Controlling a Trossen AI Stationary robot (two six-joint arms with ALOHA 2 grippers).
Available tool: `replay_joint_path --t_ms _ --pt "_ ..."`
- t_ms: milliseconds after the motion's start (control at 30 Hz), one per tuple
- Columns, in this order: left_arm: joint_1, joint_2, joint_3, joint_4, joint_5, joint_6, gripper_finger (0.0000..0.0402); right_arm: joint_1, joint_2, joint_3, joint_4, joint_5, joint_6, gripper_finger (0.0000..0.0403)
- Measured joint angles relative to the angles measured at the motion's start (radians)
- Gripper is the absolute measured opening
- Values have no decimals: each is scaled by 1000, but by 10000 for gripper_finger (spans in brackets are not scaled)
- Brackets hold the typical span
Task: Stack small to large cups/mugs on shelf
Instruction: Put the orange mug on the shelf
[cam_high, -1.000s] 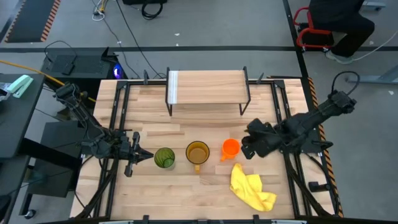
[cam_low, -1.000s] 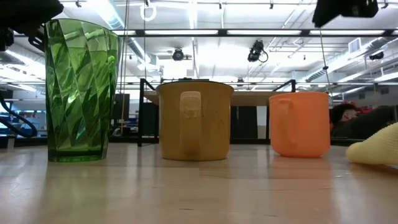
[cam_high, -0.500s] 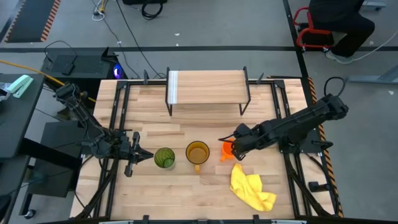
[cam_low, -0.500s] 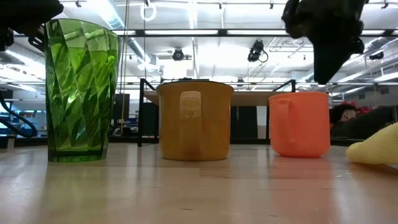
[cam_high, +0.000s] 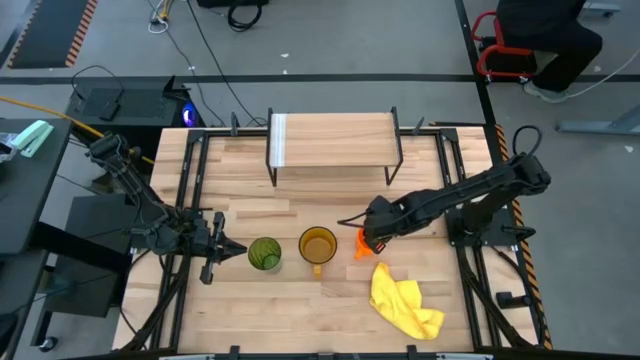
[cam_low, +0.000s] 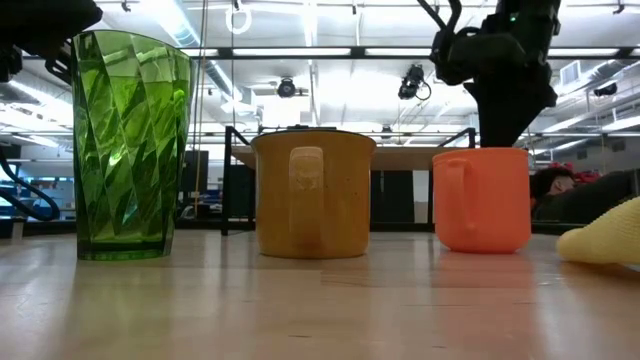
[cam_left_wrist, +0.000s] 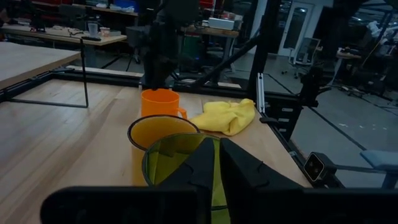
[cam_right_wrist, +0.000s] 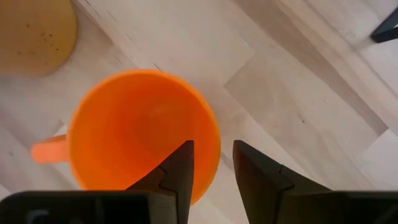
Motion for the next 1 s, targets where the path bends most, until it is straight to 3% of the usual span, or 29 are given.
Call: replay_joint_path --t_ms 467,833,1000 --pt "0 0 0 -15 0 -26 33 1 19 0 -1 -77 12 119" --pt "0 0 0 -15 0 -26 23 1 25 0 -7 -78 11 118" --pt "0 0 0 -15 0 -26 28 1 25 0 -8 -78 26 94"
